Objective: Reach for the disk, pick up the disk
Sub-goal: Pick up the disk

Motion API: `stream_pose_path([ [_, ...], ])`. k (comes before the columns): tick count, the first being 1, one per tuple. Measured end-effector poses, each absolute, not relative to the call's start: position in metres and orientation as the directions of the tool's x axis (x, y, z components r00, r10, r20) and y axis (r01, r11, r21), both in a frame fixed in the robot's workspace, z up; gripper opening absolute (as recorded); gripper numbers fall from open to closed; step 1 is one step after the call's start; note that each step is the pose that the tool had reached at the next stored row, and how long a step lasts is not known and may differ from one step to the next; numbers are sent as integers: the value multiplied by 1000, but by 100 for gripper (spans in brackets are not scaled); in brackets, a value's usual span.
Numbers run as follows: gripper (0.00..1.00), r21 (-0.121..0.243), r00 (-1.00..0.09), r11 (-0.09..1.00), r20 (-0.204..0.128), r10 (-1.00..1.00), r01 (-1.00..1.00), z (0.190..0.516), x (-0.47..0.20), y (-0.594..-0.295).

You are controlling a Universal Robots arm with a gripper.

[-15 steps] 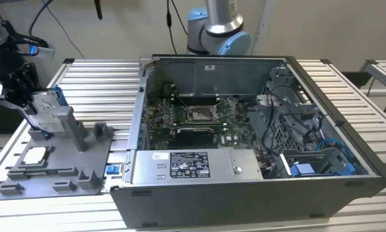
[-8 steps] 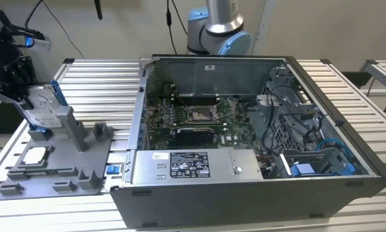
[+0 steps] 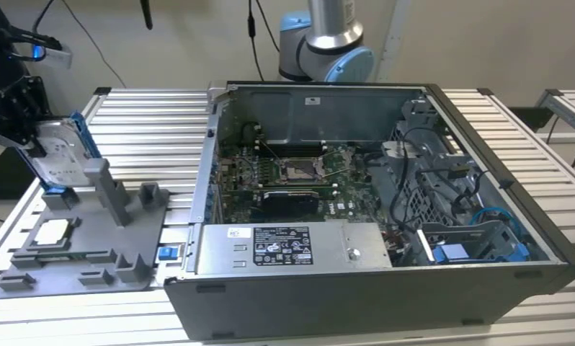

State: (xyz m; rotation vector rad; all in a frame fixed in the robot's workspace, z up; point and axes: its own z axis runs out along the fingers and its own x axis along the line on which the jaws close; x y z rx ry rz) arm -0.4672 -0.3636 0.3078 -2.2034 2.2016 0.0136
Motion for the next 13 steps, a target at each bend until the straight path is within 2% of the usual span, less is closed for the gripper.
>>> stream_pose_path([
  [13, 0, -25, 1, 0, -25, -1000, -1000, 323, -470, -363],
])
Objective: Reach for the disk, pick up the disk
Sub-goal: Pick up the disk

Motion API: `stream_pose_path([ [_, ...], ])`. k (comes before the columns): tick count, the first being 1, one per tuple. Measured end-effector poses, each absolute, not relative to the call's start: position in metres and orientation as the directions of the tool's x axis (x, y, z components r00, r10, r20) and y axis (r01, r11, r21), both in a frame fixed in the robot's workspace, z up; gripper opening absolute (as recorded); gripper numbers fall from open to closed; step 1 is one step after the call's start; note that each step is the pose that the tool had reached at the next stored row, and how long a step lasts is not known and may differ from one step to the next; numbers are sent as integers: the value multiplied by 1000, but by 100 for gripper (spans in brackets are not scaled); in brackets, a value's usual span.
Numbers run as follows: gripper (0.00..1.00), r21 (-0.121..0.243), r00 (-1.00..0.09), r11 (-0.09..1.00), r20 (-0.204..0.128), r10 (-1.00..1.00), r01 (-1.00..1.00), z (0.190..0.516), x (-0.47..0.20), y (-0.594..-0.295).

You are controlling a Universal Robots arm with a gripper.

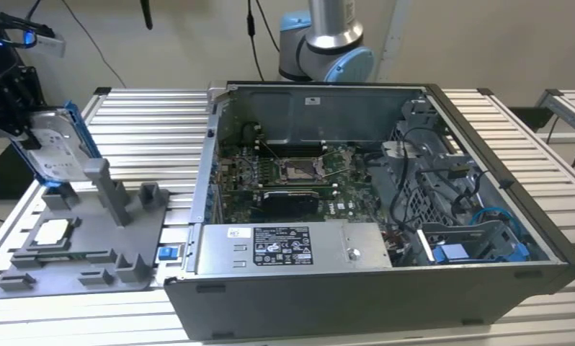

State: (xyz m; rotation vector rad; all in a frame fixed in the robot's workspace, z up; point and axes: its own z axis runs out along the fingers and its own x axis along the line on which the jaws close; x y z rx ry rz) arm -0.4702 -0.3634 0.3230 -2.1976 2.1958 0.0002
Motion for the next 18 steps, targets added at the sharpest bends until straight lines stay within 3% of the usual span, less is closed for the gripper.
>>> stream_pose_path([
  [18, 0, -33, 2, -1, -24, -1000, -999, 361, -470, -364],
])
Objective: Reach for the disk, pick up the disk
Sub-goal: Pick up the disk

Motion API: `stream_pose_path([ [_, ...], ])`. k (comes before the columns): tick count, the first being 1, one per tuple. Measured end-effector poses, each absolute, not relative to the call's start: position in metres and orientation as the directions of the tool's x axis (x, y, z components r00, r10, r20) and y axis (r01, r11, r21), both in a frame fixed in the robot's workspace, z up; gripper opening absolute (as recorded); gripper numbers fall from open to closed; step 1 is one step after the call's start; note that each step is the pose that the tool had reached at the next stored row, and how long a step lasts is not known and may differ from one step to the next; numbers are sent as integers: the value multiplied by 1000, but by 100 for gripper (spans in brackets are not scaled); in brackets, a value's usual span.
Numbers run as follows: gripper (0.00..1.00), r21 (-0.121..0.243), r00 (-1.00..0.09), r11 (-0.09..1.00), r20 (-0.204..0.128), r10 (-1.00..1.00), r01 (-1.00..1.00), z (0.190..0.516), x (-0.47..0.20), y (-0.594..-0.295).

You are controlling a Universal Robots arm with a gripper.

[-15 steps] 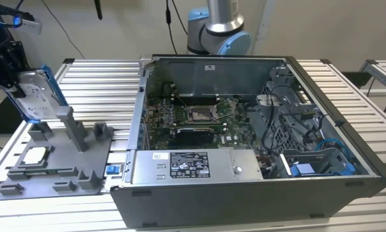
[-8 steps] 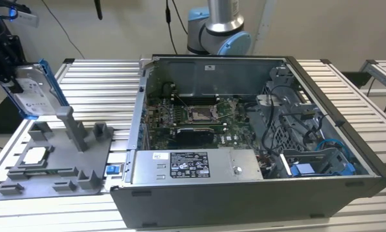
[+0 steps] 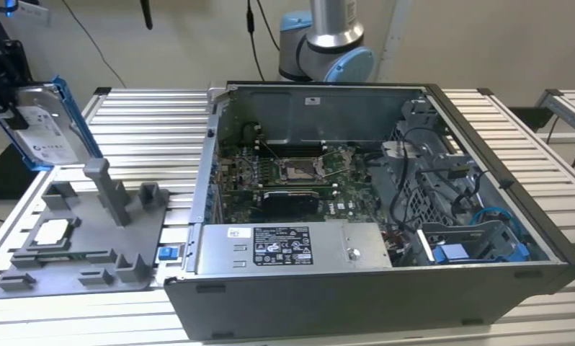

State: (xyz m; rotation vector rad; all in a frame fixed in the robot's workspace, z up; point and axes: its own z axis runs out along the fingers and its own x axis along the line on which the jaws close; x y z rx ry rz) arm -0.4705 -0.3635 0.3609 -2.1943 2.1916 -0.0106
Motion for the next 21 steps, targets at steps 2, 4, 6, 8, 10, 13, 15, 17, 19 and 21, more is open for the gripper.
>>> stream_pose_path([
  [2, 0, -33, 2, -1, -24, -1000, -999, 364, -470, -363],
  [4, 0, -33, 2, -1, -24, -1000, -999, 367, -470, -363],
  [6, 0, -33, 2, -1, -24, -1000, -999, 372, -470, -364],
  [8, 0, -34, 2, -1, -24, -1000, -999, 375, -471, -364],
  [10, 0, -34, 2, -1, -24, -1000, -999, 377, -471, -364],
  [13, 0, -35, 2, -1, -24, -1000, -999, 380, -471, -364],
  [15, 0, -35, 2, -1, -24, -1000, -999, 383, -471, -364],
  [17, 0, -35, 1, -1, -24, -1000, -999, 386, -471, -364],
  [19, 0, -35, 2, -1, -24, -1000, -999, 390, -471, -364],
  [21, 0, -35, 2, -1, -24, -1000, -999, 397, -471, -364],
])
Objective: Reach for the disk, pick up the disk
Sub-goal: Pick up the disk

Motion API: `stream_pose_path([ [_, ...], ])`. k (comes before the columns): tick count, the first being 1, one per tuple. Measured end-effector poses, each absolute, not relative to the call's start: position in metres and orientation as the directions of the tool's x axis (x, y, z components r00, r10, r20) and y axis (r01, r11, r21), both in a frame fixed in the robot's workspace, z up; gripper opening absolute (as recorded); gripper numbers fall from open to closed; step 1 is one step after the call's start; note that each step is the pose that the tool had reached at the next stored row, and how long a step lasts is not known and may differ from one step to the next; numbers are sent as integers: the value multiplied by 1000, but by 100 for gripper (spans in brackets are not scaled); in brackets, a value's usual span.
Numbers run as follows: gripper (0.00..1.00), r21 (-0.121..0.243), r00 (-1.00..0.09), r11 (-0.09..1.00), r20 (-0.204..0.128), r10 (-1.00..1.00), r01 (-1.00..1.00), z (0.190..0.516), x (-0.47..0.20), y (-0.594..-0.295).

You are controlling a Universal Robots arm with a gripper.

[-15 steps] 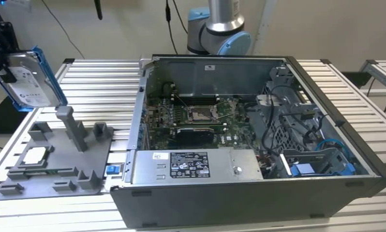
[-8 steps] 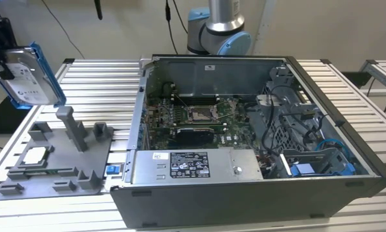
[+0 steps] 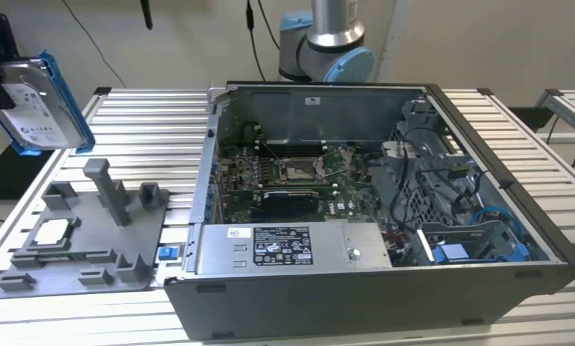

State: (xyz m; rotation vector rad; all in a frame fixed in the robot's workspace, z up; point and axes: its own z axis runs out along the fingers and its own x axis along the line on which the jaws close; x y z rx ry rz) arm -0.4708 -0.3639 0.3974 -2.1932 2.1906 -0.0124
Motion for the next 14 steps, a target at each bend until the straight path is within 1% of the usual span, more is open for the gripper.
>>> stream_pose_path([
  [14, 0, -35, 2, -1, -24, -1000, -999, 443, -471, -364],
])
